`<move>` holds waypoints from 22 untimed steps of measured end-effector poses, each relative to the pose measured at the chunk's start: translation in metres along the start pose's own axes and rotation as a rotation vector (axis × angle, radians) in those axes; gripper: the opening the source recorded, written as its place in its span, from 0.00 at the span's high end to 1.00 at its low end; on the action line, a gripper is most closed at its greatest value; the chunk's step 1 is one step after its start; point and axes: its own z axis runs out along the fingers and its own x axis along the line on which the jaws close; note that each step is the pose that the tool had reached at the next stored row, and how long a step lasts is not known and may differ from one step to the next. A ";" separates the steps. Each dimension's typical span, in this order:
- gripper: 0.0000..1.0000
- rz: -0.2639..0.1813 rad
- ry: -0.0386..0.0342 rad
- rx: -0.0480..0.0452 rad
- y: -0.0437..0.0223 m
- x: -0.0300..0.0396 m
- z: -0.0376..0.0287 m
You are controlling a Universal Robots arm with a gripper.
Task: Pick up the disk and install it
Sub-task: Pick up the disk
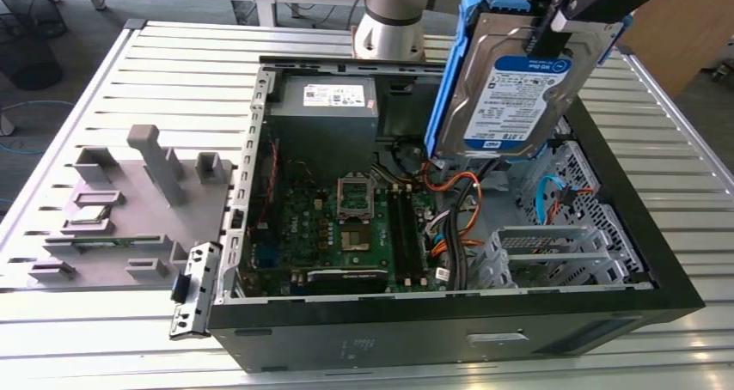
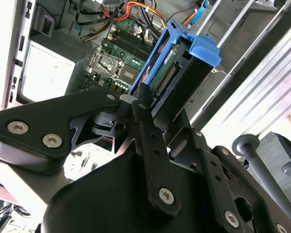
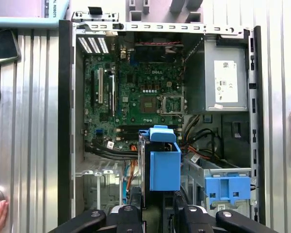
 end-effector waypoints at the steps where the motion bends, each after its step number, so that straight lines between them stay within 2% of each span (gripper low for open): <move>1: 0.65 0.000 0.0000 0.0000 -0.0001 0.0024 -0.0001; 6: 0.65 0.006 -0.0003 0.0004 -0.0002 0.0121 -0.0002; 22: 0.65 0.029 -0.0012 0.0019 -0.0029 0.0329 0.0017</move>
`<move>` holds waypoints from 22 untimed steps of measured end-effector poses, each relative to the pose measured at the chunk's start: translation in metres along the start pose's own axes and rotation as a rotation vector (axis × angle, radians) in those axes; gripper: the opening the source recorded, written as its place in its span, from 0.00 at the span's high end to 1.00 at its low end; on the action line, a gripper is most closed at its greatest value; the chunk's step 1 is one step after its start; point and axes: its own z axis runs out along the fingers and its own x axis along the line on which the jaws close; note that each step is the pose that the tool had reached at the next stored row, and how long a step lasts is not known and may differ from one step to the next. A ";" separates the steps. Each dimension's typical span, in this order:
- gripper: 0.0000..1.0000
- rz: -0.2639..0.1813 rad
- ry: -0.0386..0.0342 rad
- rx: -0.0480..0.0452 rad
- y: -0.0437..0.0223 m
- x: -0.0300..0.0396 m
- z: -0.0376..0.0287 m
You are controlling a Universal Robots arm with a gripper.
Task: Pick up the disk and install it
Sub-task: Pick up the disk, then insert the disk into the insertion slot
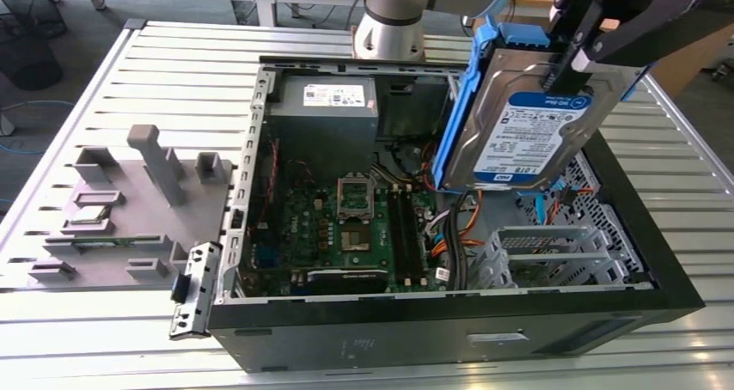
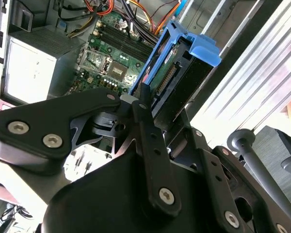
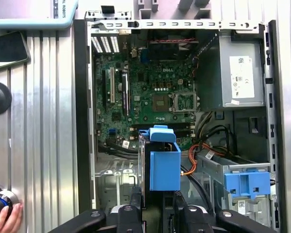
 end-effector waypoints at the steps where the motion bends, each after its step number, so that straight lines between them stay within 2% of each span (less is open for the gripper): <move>1: 0.65 0.001 -0.0001 0.0001 -0.0002 0.0013 0.0002; 6: 0.65 0.007 -0.0003 0.0005 -0.0025 0.0072 0.0011; 10: 0.65 0.009 -0.0005 0.0003 -0.0081 0.0109 0.0018; 14: 0.65 0.010 -0.0002 -0.0023 -0.0144 0.0113 0.0017; 22: 0.65 0.010 -0.0002 -0.0028 -0.0151 0.0114 0.0017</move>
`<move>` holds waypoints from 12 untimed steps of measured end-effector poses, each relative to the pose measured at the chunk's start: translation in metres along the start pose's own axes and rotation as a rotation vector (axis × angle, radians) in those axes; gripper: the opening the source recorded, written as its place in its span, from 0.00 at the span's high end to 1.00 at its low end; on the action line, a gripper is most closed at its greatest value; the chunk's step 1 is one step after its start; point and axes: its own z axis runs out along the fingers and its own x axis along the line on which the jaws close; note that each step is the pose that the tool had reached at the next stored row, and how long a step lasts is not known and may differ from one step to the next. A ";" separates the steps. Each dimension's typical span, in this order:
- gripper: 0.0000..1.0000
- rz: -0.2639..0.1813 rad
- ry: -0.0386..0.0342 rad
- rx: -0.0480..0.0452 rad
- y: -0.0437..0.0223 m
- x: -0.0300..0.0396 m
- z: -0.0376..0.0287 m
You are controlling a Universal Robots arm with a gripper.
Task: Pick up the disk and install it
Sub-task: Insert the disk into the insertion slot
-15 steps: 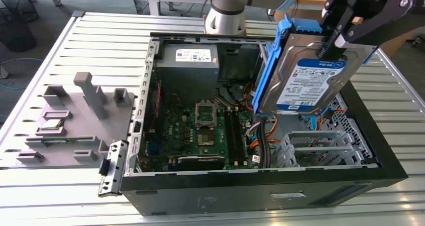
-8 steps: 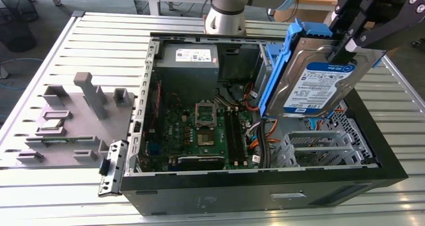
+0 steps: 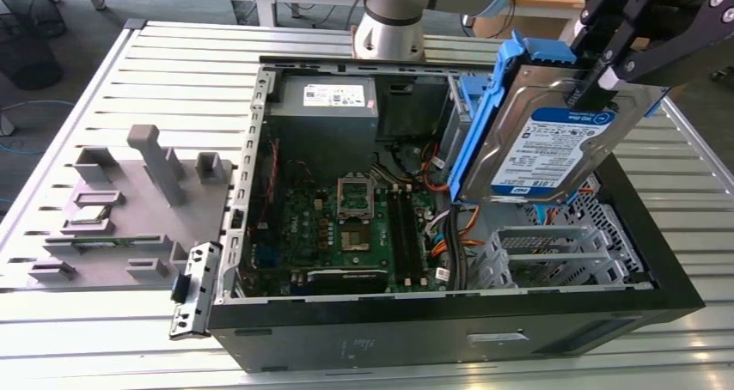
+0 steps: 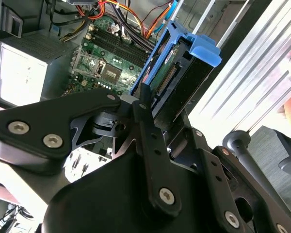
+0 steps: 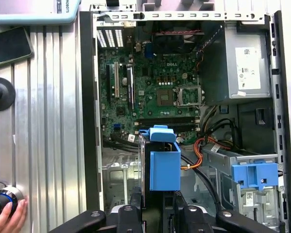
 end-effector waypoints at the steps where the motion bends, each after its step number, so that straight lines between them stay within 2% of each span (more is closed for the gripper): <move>1: 0.65 0.000 0.0000 0.0000 0.0000 0.0000 0.0002; 7: 0.65 0.000 0.0000 -0.0002 -0.0005 0.0002 0.0028; 12: 0.65 0.000 0.0002 -0.0031 -0.0067 0.0001 0.0049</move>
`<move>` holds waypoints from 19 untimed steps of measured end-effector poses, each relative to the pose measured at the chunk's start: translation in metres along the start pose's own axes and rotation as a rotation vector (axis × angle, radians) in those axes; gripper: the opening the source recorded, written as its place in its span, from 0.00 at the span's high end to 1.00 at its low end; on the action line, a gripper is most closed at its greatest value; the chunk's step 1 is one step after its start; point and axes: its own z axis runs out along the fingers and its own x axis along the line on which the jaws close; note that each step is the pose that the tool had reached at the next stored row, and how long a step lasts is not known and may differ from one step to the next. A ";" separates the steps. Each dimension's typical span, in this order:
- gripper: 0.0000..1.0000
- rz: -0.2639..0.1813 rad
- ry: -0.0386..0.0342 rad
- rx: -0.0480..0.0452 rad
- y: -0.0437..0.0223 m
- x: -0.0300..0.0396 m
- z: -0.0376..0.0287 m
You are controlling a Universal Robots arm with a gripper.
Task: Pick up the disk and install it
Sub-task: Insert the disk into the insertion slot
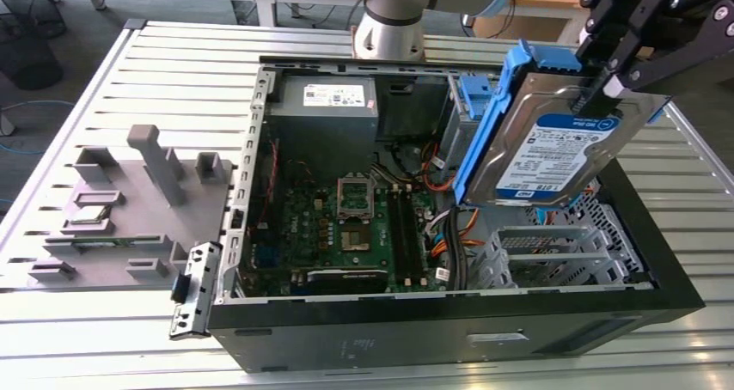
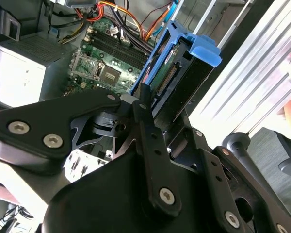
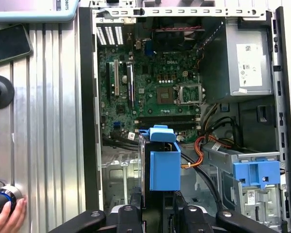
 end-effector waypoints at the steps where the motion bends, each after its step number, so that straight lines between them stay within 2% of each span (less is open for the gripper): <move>1: 0.65 0.000 0.0000 -0.0009 -0.0019 0.0000 0.0003; 5: 0.65 0.000 0.0002 -0.0037 -0.0086 0.0011 0.0016; 7: 0.65 0.000 0.0003 -0.0050 -0.0118 0.0044 0.0036; 15: 0.65 0.001 0.0002 -0.0055 -0.0161 0.0093 0.0110; 19: 0.65 0.001 0.0004 -0.0060 -0.0221 0.0097 0.0138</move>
